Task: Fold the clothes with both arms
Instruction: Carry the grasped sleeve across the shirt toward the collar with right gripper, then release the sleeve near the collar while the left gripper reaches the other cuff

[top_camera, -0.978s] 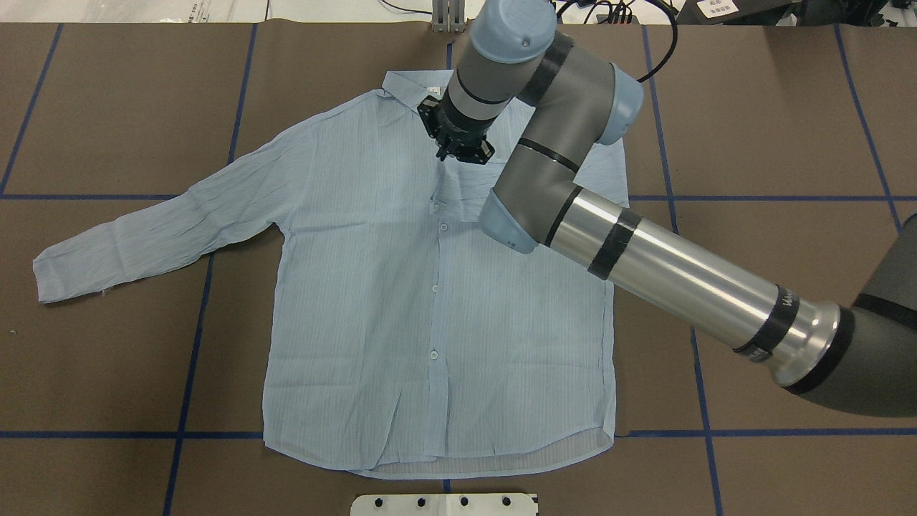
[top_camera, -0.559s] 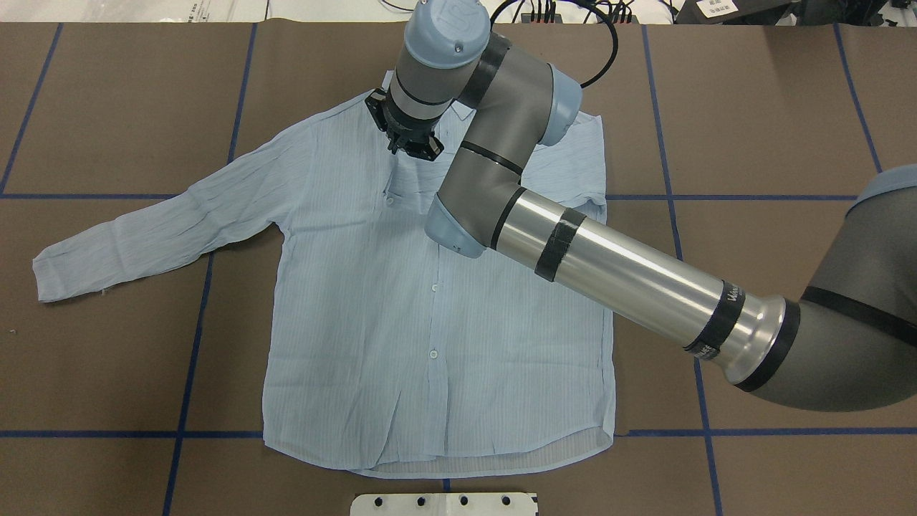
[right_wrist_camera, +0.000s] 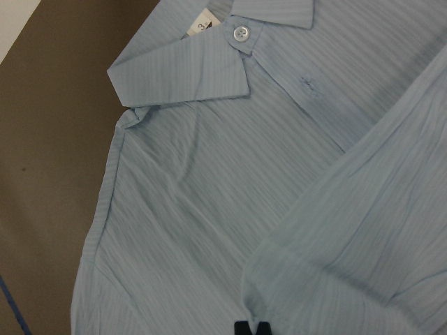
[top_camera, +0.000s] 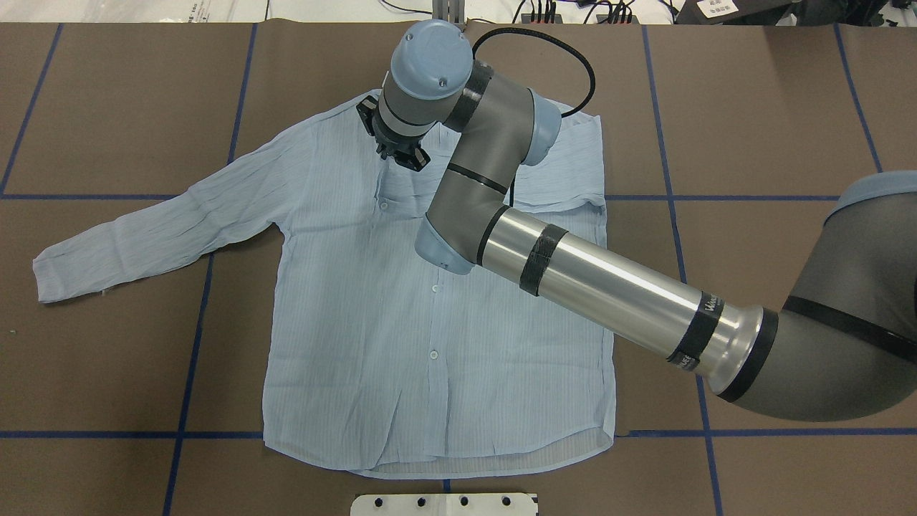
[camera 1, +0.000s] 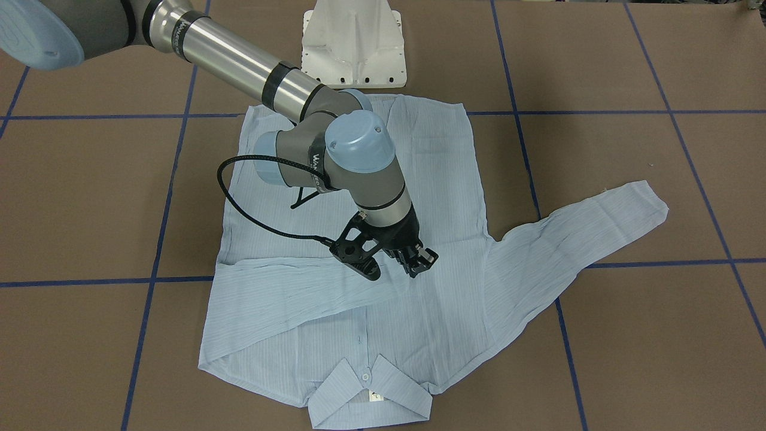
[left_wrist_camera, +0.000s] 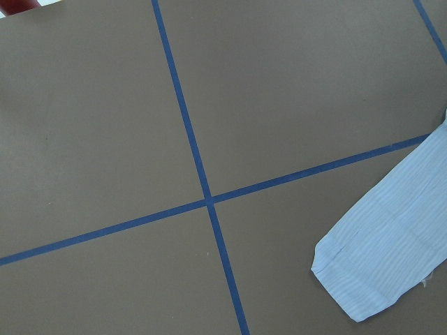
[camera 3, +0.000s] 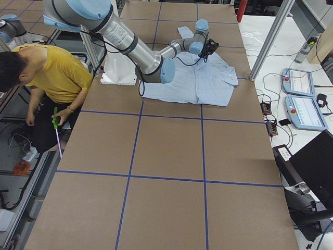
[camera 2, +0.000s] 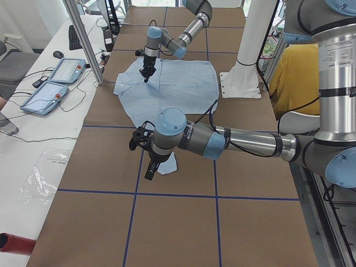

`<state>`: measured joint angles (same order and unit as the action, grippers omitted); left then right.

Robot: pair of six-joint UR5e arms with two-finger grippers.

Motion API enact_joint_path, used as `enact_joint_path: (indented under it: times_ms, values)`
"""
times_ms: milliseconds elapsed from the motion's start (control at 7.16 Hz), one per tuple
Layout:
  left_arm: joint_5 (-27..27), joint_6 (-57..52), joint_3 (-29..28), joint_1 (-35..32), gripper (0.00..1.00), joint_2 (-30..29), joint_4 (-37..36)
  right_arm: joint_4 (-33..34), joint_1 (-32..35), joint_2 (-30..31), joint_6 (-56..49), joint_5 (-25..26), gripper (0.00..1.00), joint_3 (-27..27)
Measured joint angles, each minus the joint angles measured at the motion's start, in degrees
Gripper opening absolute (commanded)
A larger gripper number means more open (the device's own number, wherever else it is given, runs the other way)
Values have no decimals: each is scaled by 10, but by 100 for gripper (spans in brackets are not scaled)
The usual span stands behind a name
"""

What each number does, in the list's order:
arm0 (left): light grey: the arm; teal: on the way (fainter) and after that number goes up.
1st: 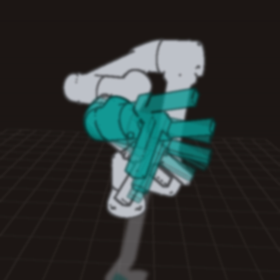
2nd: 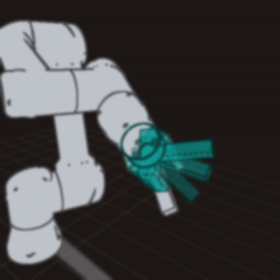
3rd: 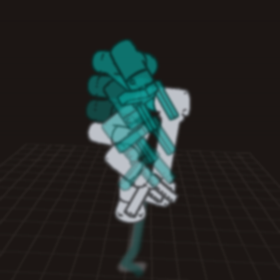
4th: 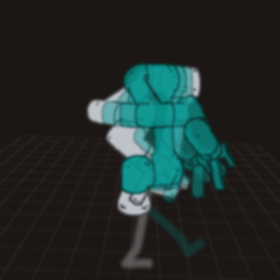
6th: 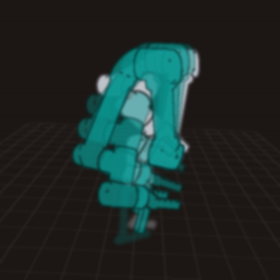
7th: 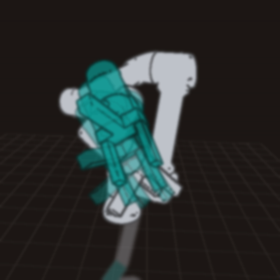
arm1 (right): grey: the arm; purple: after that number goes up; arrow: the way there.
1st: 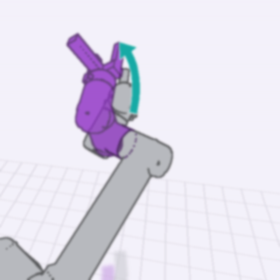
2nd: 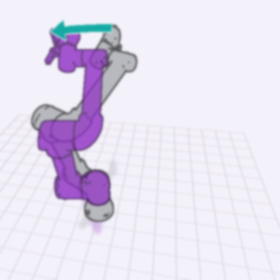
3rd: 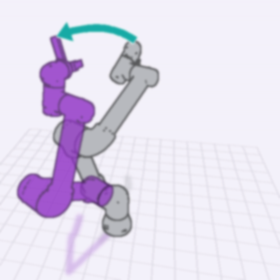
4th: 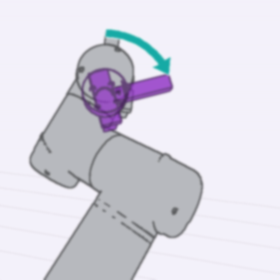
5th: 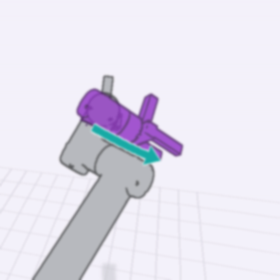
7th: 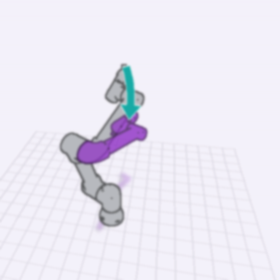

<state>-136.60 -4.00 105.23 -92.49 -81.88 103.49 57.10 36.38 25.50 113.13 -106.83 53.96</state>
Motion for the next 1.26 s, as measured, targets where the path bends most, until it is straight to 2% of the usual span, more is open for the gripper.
enact_joint_path:
  times_ms: [280, 419, 699, 1118, 1258]
  values:
    - [-47, 7, -6, 6, 100, 2, 9, -2, -14, -1, 24, 28, 98, -3]
    - [-64, 20, -12, 9, 100, 6, 10, -2, -16, -1, 30, 33, 98, 0]
    - [-61, 101, -33, 49, 100, 7, 40, -2, -16, 11, 37, 33, 98, 29]
    - [-52, 262, -117, 100, 100, 2, 184, -3, -16, 106, 42, 31, 99, 143]
    - [-51, 318, -129, 124, 95, 2, 220, -3, -16, 132, 41, 30, 99, 167]
